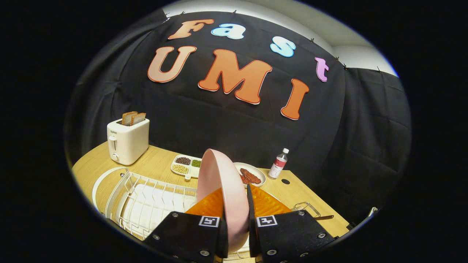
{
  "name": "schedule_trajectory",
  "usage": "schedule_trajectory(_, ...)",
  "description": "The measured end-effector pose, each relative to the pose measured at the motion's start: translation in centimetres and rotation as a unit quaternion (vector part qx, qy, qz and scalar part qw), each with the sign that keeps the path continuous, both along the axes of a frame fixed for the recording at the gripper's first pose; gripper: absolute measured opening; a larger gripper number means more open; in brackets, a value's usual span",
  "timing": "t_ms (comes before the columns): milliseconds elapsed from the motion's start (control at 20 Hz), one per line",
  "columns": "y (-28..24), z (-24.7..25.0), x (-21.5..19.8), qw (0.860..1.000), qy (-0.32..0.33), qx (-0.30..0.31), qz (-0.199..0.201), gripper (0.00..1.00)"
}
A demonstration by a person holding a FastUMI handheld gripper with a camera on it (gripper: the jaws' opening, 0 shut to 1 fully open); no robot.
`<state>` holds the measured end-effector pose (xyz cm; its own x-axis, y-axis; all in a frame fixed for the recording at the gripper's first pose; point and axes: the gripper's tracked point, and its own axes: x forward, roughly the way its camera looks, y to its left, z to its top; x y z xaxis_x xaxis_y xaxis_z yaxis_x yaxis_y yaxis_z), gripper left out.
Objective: Take the plate from the dish rack, then take the spoon from the basket and place it into the plate.
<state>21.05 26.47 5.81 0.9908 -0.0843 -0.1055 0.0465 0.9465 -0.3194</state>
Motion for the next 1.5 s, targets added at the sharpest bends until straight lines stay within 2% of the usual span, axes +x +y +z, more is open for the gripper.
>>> schedule_trajectory(300, -1.8, 1.0, -4.1, 0.999, -0.005, 0.043, 0.026, 0.22)
schedule_trajectory(550, -4.8, 0.8, -10.1, 0.995, -0.006, 0.090, 0.040, 0.22)
schedule_trajectory(750, -6.7, -1.2, -14.8, 0.988, 0.012, 0.146, 0.056, 0.22)
schedule_trajectory(900, -8.1, -3.9, -17.4, 0.977, 0.032, 0.200, 0.062, 0.22)
schedule_trajectory(1100, -9.8, -7.9, -19.7, 0.964, 0.053, 0.258, 0.045, 0.22)
schedule_trajectory(1250, -10.3, -10.2, -20.8, 0.942, 0.067, 0.326, 0.029, 0.22)
schedule_trajectory(1500, -9.3, -13.9, -20.9, 0.918, 0.099, 0.383, 0.015, 0.22)
